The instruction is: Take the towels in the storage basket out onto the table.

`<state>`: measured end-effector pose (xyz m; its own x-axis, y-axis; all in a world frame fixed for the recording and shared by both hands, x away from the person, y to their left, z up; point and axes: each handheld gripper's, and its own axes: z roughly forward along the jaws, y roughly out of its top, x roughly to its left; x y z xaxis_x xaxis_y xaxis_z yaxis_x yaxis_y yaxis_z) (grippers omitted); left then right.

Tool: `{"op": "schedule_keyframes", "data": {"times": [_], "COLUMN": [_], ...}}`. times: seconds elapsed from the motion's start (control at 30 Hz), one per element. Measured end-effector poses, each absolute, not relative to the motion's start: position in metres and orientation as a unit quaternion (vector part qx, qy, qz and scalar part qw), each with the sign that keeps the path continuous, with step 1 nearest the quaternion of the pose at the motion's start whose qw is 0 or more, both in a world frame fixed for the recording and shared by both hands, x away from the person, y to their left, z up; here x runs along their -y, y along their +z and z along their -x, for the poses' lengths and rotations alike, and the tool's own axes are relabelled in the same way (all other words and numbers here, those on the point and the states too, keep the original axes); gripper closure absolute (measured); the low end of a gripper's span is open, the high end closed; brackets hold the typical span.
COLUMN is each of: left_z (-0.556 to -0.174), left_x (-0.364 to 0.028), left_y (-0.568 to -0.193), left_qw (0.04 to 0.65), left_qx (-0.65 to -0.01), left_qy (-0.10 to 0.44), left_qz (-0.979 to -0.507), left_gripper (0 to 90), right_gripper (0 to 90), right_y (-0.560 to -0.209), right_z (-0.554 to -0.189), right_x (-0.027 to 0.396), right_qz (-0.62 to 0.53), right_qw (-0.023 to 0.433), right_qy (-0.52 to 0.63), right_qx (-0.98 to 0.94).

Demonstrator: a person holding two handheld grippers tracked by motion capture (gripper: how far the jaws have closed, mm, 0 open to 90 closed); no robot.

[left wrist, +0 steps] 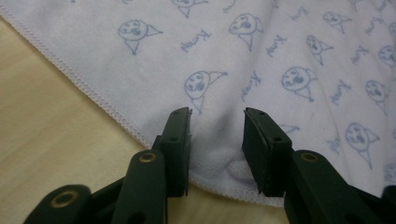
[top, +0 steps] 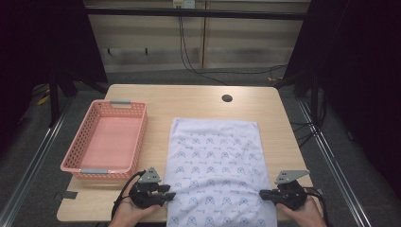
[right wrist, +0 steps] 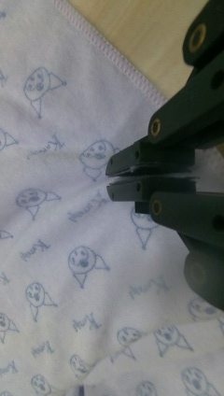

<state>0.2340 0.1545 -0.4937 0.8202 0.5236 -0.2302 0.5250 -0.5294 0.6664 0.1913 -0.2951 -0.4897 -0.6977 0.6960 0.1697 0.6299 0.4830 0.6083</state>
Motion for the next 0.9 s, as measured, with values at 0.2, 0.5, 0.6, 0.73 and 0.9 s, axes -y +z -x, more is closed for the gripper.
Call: {"op": "schedule_keyframes", "data": {"times": [0.2, 0.5, 0.6, 0.73, 0.9], "left_z": [-0.214, -0.248, -0.266, -0.29, -0.312], "left_x": [-0.152, -0.153, -0.144, -0.135, -0.126], "left_y": [-0.492, -0.478, -0.478, -0.486, -0.491], "left_qw": [0.366, 0.427, 0.423, 0.411, 0.406], "left_qx": [-0.278, -0.305, -0.312, -0.338, -0.339], "left_qy": [-0.024, -0.012, -0.002, 0.003, 0.019], "left_qz": [-0.888, -0.851, -0.851, -0.847, -0.849], "left_gripper": [89.0, 71.5, 63.8, 53.7, 50.7], "right_gripper": [88.9, 62.1, 58.2, 56.4, 58.3], "right_y": [-0.488, -0.468, -0.469, -0.478, -0.488], "right_z": [-0.18, -0.199, -0.217, -0.243, -0.271], "right_x": [0.295, 0.301, 0.295, 0.282, 0.271], "right_qz": [-0.36, -0.383, -0.388, -0.379, -0.385], "right_qw": [0.012, 0.068, 0.074, 0.075, 0.07], "right_qy": [0.332, 0.391, 0.399, 0.383, 0.368], "right_qx": [-0.872, -0.834, -0.827, -0.839, -0.843]}}
